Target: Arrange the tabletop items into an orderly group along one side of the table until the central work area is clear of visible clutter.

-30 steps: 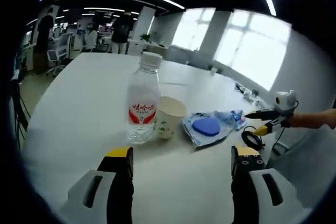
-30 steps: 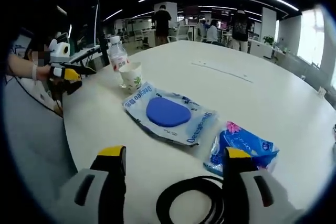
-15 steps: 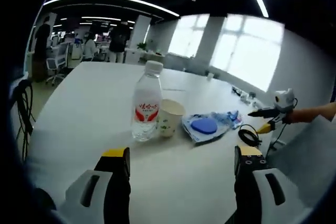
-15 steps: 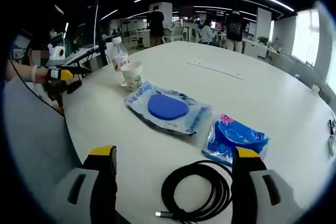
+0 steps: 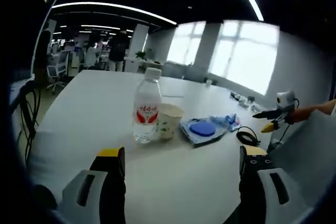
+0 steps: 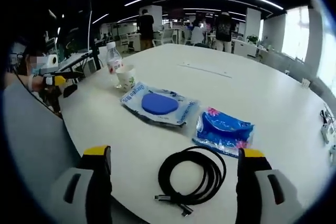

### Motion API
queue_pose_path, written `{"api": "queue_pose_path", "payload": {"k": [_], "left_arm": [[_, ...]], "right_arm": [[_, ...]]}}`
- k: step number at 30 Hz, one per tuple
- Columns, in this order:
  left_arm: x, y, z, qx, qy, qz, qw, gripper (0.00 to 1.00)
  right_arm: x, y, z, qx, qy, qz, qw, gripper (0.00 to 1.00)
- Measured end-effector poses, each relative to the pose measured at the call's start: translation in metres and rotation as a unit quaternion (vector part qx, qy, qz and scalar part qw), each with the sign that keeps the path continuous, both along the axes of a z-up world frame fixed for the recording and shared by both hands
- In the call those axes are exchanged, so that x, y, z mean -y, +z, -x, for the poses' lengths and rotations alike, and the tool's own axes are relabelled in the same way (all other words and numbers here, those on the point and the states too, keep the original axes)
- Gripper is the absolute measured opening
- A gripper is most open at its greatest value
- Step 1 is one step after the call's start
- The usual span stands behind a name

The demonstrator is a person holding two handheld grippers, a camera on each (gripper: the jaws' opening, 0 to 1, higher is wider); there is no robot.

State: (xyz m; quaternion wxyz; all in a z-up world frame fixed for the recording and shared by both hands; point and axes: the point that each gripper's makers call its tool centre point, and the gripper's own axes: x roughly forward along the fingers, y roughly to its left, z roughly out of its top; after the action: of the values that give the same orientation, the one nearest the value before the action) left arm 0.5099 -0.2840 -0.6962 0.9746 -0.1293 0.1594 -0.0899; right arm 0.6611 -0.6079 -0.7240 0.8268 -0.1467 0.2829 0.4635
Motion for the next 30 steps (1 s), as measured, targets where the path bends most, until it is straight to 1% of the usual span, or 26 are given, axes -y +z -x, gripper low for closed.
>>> {"api": "queue_pose_path", "payload": {"k": [2,5,8,11,12,13,15,18,19,24,25,26,30], "left_arm": [[0.001,-0.001,0.002,0.001,-0.005,-0.006,1.0000,0.89],[0.000,-0.001,0.005,0.007,-0.001,0.004,1.0000,0.90],[0.003,-0.003,0.008,0.005,-0.004,0.002,1.0000,0.92],[0.008,-0.003,0.010,0.004,-0.010,-0.001,0.9999,0.97],[0.011,-0.002,0.010,0.008,-0.015,0.006,0.9998,0.97],[0.011,-0.003,0.010,0.008,-0.013,0.005,0.9999,0.97],[0.013,-0.001,0.008,0.018,-0.013,0.002,0.9997,0.97],[0.016,-0.002,0.007,0.016,-0.015,0.012,0.9997,0.97],[0.017,-0.002,0.006,0.018,-0.013,0.010,0.9997,0.97],[0.020,-0.001,0.004,0.022,-0.010,0.014,0.9996,0.97],[0.020,0.000,0.004,0.021,-0.008,0.013,0.9996,0.96],[0.020,0.000,0.003,0.022,-0.006,0.015,0.9996,0.96],[0.022,0.002,0.002,0.026,-0.005,0.018,0.9995,0.96]], "right_arm": [[0.004,0.001,0.001,0.004,-0.003,-0.001,1.0000,1.00],[0.010,0.003,0.001,0.006,-0.013,-0.005,0.9999,1.00],[0.016,0.003,0.003,0.006,-0.019,-0.007,0.9998,1.00],[0.022,0.001,0.004,0.006,-0.028,-0.008,0.9996,1.00],[0.024,0.001,0.004,0.005,-0.031,-0.009,0.9995,1.00],[0.026,-0.001,0.005,0.003,-0.033,-0.007,0.9994,1.00],[0.030,-0.004,0.006,0.002,-0.035,-0.001,0.9994,1.00],[0.034,-0.005,0.007,-0.005,-0.044,-0.008,0.9990,1.00],[0.036,-0.005,0.006,-0.004,-0.047,-0.010,0.9988,1.00],[0.042,-0.006,0.006,-0.006,-0.049,-0.005,0.9987,1.00],[0.043,-0.005,0.006,-0.007,-0.053,-0.008,0.9986,1.00],[0.044,-0.004,0.004,-0.010,-0.060,-0.019,0.9979,1.00],[0.049,-0.004,0.001,-0.015,-0.071,-0.024,0.9971,1.00]]}}
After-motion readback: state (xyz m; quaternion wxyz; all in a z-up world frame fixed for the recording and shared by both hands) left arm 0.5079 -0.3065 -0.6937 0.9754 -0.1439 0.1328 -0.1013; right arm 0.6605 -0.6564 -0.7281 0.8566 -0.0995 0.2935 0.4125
